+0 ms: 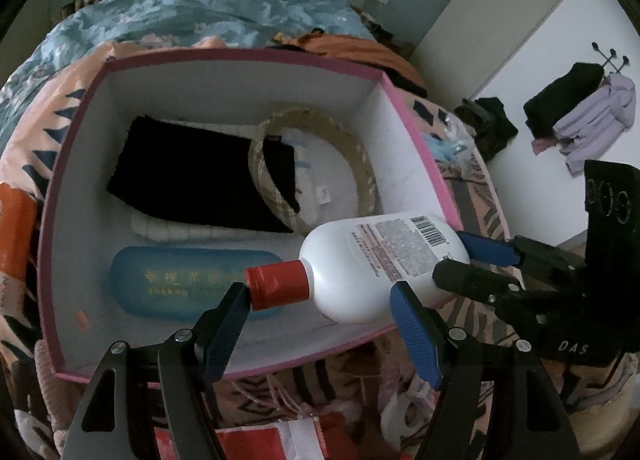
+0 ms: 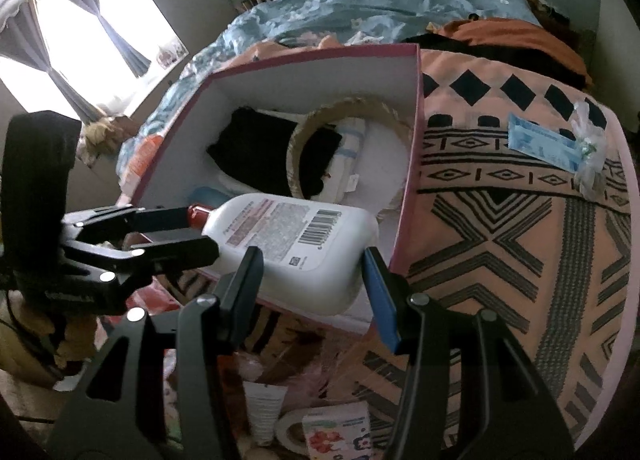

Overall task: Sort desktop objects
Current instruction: 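Lower the lotion bottle into the box and open the left gripper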

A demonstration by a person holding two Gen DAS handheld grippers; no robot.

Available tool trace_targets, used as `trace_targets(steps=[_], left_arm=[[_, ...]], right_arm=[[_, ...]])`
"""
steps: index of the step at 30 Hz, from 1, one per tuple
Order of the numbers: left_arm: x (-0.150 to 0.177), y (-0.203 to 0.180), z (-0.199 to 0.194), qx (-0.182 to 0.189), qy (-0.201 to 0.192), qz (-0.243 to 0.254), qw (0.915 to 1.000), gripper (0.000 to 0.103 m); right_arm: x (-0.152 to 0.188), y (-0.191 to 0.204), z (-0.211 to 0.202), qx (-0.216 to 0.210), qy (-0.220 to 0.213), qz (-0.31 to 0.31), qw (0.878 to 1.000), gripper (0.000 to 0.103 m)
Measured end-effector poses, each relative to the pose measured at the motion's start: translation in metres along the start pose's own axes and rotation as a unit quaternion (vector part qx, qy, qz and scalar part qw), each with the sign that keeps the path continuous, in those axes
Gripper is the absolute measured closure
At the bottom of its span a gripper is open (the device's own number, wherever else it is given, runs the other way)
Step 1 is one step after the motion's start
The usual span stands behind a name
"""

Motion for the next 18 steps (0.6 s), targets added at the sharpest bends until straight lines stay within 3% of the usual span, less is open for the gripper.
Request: trace_targets(steps=[5,12,18], left_arm=[[0.009,0.006,0.013,0.009,0.021,-0.018,0.9996,0.030],[0.011,0.004,0.022,0.003,0.029,-0.001,0.9996,0.030],[0.009,0.006,0.013,-0.014,0.008,0.006,0.9998,0.028]], right_arm=[[0.003,0.001,0.004,0.017,0.004,-0.021,1.000,0.049],[0.004,0.003,0.008,0.037,0.012,-0.036,0.999,0.049],[0.004,0.007,0.001,0.033,-0.003,-0.031,0.999,0.049]])
Point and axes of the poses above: each gripper's, at about its wrist camera, not at the fingertips, and z roughly the way its jaws point, y to its left, x to its underside, the point moved 10 cm from there along z, roughly the way its jaws point, and after that the axes turned 9 degrees about -y, right-handed, at the moved point
